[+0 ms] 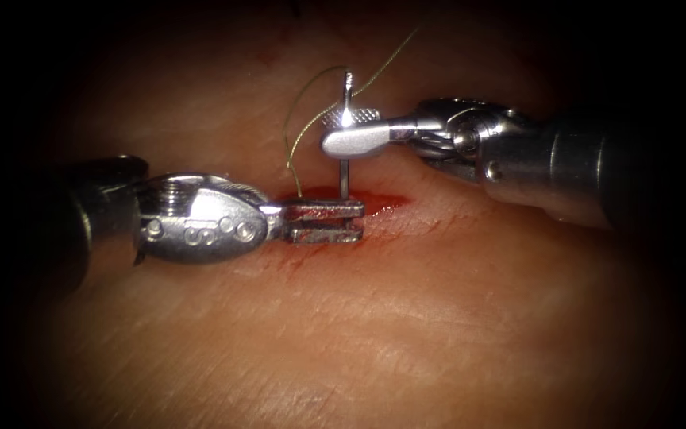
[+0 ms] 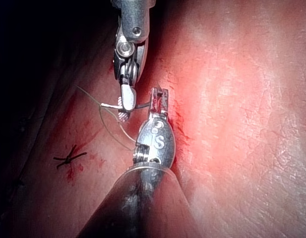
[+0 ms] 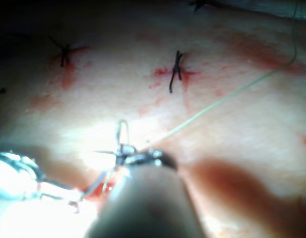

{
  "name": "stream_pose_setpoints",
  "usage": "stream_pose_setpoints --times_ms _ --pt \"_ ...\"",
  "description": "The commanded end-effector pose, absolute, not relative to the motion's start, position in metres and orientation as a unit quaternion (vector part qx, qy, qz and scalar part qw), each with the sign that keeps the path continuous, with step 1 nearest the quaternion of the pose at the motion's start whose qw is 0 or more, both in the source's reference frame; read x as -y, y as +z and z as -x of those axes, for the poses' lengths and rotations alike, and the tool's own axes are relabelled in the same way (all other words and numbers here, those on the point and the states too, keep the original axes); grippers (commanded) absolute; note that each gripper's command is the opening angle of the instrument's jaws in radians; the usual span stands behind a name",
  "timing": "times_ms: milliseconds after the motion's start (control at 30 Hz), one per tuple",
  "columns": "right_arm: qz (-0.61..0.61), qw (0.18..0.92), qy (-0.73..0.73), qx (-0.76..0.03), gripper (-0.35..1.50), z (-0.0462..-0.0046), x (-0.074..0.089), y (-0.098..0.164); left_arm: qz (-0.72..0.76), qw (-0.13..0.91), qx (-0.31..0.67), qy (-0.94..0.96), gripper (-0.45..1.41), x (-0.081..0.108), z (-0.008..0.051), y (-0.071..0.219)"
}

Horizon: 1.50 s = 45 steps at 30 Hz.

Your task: Wound Closure

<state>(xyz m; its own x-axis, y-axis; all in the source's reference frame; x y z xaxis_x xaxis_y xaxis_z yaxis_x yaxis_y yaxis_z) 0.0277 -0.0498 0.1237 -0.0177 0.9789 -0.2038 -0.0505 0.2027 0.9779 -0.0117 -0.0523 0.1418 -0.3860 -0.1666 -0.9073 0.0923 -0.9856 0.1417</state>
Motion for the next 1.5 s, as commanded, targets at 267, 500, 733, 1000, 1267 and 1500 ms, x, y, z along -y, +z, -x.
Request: stream_pose_setpoints --times_ms 267,500,733,1000,1267,1500 --pt "-0.448 0.548 0.458 -0.538 -0.35 -0.0282 0.0495 0.1242 -0.548 0.08 0.033 -0.832 -0.45 0.0519 0.012 0.1425" --pt "-0.45 0.545 0.463 -0.535 -0.35 -0.027 0.0487 0.1243 -0.544 0.053 0.008 -0.837 0.24 0.0515 0.0122 0.1426" --pt "-0.393 0.566 0.449 -0.568 -0.35 -0.0267 0.048 0.1248 -0.547 -0.016 -0.069 -0.834 1.1 0.0516 0.0124 0.1427" --pt "-0.316 0.619 0.372 -0.616 -0.35 -0.0268 0.0478 0.1242 -0.527 -0.031 -0.156 -0.835 0.31 0.0536 0.0104 0.1433" --pt "-0.22 0.668 0.27 -0.657 -0.35 -0.0273 0.0486 0.1234 -0.477 -0.078 -0.21 -0.85 -0.21 0.0552 0.009 0.1461" --pt "-0.191 0.68 0.235 -0.668 -0.35 -0.028 0.0487 0.123 -0.455 -0.137 -0.222 -0.851 -0.18 0.0543 0.0083 0.1481"
